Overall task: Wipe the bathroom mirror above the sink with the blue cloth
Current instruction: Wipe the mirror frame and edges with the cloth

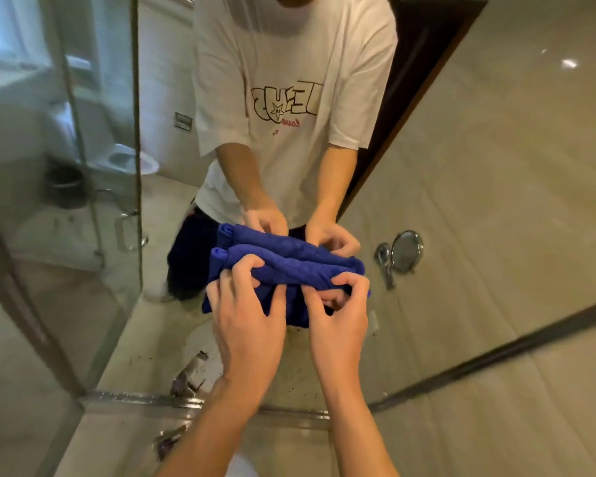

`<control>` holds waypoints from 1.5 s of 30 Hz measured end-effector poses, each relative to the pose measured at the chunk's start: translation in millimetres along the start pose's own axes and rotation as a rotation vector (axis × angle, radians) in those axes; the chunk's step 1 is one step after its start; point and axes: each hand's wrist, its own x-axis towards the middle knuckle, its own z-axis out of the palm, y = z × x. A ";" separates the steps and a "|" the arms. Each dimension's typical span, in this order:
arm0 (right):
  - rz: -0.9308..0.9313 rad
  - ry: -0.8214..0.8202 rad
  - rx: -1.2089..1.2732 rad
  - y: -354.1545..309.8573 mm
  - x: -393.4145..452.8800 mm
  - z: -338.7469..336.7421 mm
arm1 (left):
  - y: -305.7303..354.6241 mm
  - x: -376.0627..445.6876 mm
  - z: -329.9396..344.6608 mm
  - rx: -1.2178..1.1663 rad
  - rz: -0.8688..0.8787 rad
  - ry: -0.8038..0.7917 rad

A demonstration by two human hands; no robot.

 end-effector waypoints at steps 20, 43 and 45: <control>0.152 0.269 0.026 156.9 106.1 -286.4 | 137.2 -171.5 240.0 -0.196 0.051 -0.546; -0.112 0.390 0.128 63.0 133.4 -280.8 | 191.1 -107.6 202.4 -0.195 0.327 -0.311; -0.090 0.407 0.141 66.8 125.9 -269.6 | 182.7 -107.6 194.5 -0.132 0.341 -0.330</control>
